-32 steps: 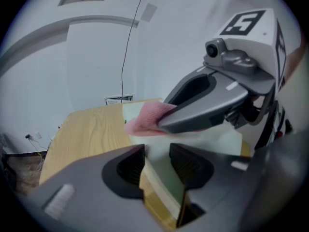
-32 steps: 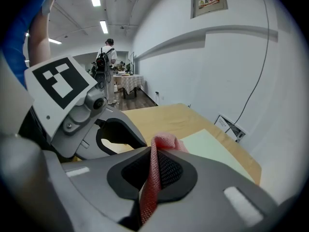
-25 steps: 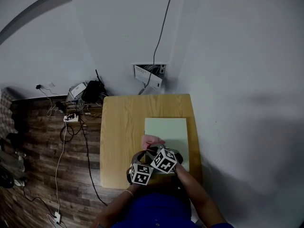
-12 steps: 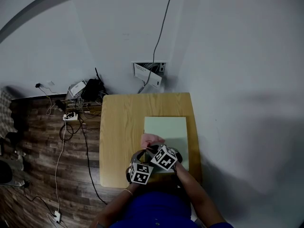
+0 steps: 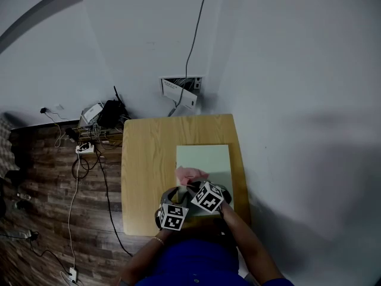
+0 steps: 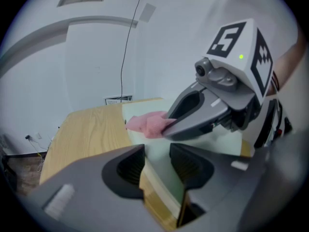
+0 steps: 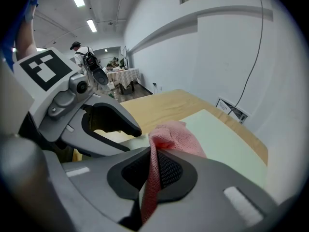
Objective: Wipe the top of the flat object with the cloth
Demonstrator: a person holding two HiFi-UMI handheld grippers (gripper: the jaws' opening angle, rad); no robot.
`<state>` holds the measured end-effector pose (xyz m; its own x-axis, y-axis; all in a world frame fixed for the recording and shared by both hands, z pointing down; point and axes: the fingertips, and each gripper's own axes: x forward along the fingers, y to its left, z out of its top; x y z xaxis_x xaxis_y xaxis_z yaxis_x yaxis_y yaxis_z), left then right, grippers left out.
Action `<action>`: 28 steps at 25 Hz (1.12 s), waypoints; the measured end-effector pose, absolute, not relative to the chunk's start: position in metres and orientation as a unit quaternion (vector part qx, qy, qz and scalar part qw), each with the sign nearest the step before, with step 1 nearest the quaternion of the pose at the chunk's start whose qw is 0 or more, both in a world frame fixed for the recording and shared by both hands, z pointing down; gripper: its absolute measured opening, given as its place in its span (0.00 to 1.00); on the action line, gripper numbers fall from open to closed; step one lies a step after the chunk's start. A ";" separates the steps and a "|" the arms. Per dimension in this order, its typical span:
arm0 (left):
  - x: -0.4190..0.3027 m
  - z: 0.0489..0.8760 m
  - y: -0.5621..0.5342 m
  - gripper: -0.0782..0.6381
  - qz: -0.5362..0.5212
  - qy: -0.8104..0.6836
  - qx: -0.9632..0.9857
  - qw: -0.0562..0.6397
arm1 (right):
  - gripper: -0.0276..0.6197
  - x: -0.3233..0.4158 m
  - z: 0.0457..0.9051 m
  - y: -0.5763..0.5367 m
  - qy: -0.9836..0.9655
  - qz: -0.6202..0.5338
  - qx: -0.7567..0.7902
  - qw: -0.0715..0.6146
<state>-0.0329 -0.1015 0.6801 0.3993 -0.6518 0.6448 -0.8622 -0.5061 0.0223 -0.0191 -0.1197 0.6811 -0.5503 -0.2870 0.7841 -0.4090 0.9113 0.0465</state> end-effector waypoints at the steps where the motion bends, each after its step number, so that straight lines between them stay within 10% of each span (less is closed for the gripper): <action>1: -0.033 0.680 -0.102 0.34 0.293 -0.464 0.817 0.179 | 0.06 -0.015 0.682 -0.120 -0.876 0.073 0.201 0.432; 28: -0.032 0.680 -0.103 0.34 0.291 -0.463 0.818 0.179 | 0.06 0.103 0.687 -0.120 -0.832 0.124 0.302 0.447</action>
